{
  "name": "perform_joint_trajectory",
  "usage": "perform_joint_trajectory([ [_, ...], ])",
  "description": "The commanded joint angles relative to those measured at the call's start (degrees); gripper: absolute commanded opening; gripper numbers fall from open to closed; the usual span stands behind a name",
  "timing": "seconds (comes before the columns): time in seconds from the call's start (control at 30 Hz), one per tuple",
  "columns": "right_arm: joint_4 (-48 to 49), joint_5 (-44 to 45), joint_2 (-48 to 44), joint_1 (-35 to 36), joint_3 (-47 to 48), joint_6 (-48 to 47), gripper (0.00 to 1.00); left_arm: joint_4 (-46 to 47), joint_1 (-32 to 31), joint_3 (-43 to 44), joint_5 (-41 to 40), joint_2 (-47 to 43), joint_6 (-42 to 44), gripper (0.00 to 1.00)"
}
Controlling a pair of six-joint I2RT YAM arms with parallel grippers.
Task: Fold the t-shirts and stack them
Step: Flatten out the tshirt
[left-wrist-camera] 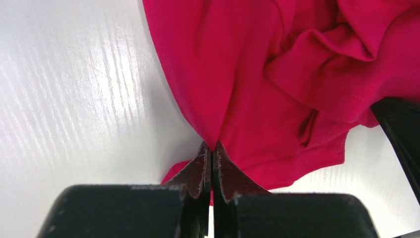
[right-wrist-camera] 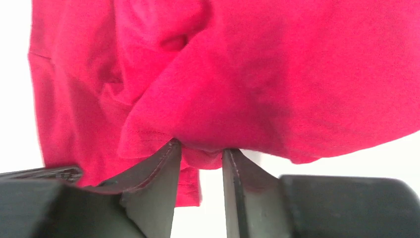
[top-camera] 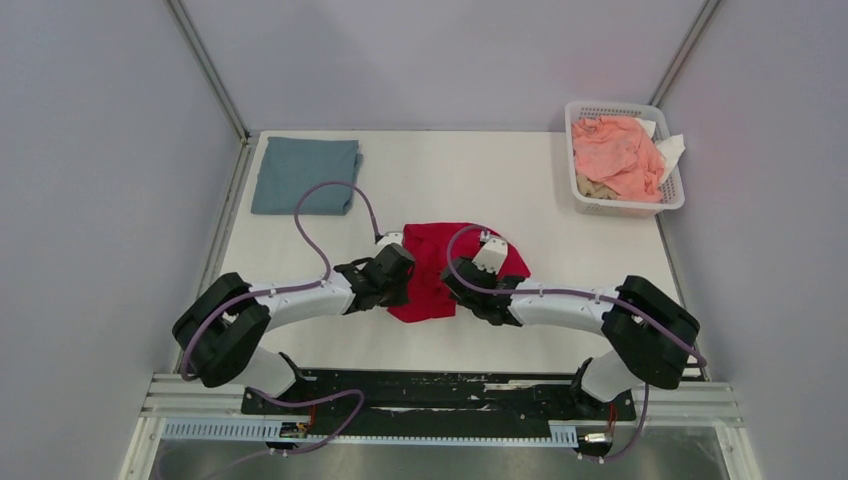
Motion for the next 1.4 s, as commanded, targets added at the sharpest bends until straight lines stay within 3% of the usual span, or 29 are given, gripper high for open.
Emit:
perform_joint_trajectory([
  [0.0,0.83,2.98,-3.61,-1.39,-2.86,2.07,0.29,0.57,0.13,-0.49,-3.03,-3.05,-0.74,0.00],
  [0.1,0.03,3.08,-7.59,-2.84,-5.39,-0.44,0.03,-0.97,0.72,-0.11,-6.19,-3.87,-0.85,0.00],
  [0.13,-0.52,3.08,-8.99,-3.41,-6.33,-1.15,0.00,-1.73,1.63,-0.09,-7.13,-3.99,-0.89,0.00],
  [0.37,-4.37,-0.44,-18.21,-10.50,-10.43,-13.05,0.00,-3.18,10.78,-0.52,-10.77,-6.75,0.07,0.00],
  [0.5,-5.43,-3.77,-21.84,-21.64,-10.66,-19.24,0.00,-1.49,17.34,-0.21,-10.48,-9.64,1.95,0.00],
  [0.77,-3.04,0.91,-26.21,-34.21,1.01,-28.92,0.00,-1.14,24.16,6.44,-10.44,-11.47,4.47,0.00],
  [1.0,1.07,-5.21,-28.20,-37.22,14.79,-39.23,0.00,-1.83,26.25,15.55,-13.72,-19.16,7.51,0.00],
  [1.17,1.56,-12.98,-31.01,-37.30,22.53,-43.22,0.00,2.14,26.26,19.26,-9.68,-29.62,12.64,0.00],
  [1.37,1.60,-18.40,-38.35,-37.35,27.18,-44.10,0.00,-0.05,26.26,23.87,-7.20,-39.40,16.11,0.00],
])
